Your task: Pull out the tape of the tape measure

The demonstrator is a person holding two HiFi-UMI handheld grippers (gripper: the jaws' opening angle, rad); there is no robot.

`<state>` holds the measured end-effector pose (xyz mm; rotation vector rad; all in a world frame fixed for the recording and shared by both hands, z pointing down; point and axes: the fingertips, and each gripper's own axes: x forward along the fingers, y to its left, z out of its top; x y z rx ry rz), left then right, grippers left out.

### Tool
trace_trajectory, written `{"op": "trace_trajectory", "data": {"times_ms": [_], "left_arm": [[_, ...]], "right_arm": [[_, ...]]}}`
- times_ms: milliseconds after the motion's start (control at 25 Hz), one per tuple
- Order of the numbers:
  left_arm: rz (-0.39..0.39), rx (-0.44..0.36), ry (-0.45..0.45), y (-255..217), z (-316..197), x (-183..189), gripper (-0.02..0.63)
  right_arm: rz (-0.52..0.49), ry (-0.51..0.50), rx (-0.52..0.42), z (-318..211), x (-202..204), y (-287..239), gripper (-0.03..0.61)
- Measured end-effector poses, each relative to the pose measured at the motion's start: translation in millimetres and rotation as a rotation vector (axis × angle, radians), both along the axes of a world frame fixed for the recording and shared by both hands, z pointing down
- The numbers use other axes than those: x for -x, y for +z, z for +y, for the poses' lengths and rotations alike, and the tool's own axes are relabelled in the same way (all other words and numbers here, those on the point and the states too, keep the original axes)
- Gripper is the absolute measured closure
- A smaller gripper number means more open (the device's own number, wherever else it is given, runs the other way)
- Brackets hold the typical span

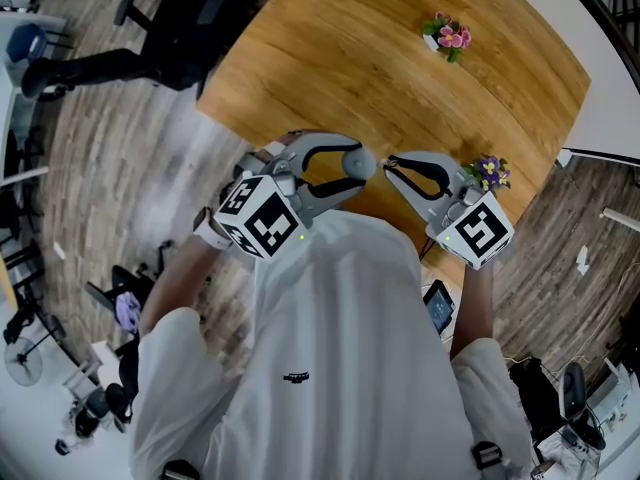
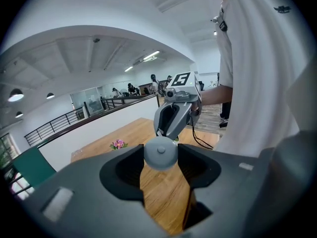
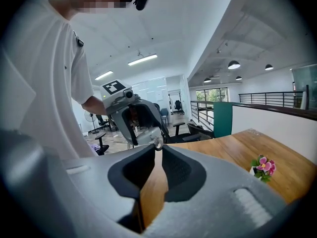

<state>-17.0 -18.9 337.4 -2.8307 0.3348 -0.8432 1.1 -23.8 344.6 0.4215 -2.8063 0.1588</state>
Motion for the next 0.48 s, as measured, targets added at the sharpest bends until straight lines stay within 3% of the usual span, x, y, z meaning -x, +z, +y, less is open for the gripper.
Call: {"op": "trace_trajectory", "data": {"times_ms": [160,480], "left_arm": [[0.016,0.001,-0.021,-2.5,-0.4,-2.0,0.379],[0.016,-0.012,-0.064,-3.2,-4.6,1.3,0.379]], "right_arm": [[-0.010,0.029,-0.015,0.3,-3.5,-4.7,0.532],[-0.002,0.104,0.048,1.6,-9.8,-0.8,0.540]]}}
